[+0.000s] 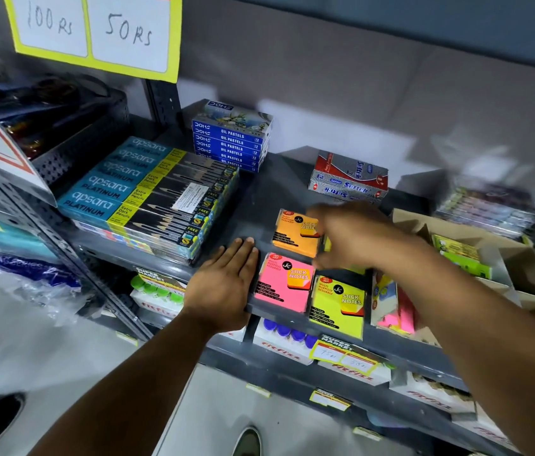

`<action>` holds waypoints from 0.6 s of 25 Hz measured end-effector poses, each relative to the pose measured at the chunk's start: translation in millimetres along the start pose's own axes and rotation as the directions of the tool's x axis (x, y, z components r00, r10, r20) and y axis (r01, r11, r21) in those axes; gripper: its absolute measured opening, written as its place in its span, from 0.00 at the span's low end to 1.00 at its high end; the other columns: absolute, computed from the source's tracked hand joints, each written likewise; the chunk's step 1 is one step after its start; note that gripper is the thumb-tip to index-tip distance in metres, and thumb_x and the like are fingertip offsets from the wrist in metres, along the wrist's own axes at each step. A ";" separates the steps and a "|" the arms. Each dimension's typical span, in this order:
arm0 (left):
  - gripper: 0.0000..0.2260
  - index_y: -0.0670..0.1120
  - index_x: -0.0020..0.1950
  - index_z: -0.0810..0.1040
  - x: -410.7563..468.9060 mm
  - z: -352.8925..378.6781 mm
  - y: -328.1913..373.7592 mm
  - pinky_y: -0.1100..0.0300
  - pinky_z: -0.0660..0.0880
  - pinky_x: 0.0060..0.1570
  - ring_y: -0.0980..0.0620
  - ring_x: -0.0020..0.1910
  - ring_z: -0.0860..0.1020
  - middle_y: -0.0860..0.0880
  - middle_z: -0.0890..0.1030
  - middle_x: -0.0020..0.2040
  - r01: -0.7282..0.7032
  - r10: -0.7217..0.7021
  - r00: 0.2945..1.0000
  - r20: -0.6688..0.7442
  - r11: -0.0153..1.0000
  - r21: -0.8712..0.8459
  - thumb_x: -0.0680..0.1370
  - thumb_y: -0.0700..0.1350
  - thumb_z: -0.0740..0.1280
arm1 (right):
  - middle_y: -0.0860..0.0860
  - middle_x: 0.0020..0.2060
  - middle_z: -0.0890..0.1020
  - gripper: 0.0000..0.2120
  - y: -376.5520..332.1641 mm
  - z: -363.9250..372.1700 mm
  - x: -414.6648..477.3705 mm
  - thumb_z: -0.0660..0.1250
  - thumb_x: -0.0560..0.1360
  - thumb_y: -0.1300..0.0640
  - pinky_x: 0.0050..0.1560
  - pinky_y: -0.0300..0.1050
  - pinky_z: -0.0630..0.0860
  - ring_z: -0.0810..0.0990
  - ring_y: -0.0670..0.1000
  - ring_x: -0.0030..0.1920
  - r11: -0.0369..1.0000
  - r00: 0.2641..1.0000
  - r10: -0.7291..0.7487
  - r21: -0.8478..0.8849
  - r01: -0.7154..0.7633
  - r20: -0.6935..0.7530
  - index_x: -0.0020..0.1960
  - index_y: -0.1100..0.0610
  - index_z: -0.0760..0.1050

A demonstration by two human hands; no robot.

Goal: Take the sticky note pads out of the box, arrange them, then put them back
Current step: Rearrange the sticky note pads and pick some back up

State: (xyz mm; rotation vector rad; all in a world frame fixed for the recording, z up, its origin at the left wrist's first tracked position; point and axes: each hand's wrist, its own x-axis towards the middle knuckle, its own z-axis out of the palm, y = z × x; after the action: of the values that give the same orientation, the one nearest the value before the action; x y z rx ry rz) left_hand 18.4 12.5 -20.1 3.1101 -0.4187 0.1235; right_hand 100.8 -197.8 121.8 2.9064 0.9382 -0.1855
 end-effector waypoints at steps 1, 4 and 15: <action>0.46 0.41 0.76 0.51 0.3 -0.2 0.3 0.51 0.49 0.73 0.46 0.76 0.51 0.42 0.53 0.78 0.006 -0.006 1.000 0.005 1.000 0.012 0.64 0.57 0.67 | 0.51 0.50 0.83 0.33 -1.6 4.4 -18.2 0.75 0.61 0.38 0.50 0.50 0.74 0.79 0.56 0.49 0.998 0.999 -0.006 -0.059 0.009 0.051 0.60 0.51 0.70; 0.43 0.42 0.76 0.51 0.4 -0.2 2.4 0.52 0.47 0.73 0.45 0.76 0.51 0.43 0.52 0.78 0.029 -0.029 1.000 -0.002 0.999 0.026 0.68 0.54 0.68 | 0.50 0.52 0.82 0.38 -9.2 28.6 -54.0 0.73 0.60 0.34 0.60 0.56 0.69 0.78 0.57 0.56 0.987 0.964 0.058 -0.163 -0.016 0.259 0.62 0.52 0.67; 0.43 0.43 0.76 0.50 0.5 -4.9 5.4 0.52 0.47 0.74 0.47 0.77 0.49 0.45 0.49 0.78 0.040 -0.040 0.999 0.019 0.999 -0.004 0.67 0.55 0.65 | 0.52 0.46 0.80 0.31 7.5 11.5 -53.6 0.75 0.58 0.39 0.39 0.48 0.70 0.79 0.57 0.46 0.976 0.973 0.195 -0.124 -0.179 0.123 0.51 0.51 0.64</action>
State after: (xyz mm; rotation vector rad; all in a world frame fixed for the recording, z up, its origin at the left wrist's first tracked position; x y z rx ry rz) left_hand 17.1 7.3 -15.2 3.1161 -0.3556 0.0926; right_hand 61.0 -236.1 118.3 2.8155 0.6282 -0.3005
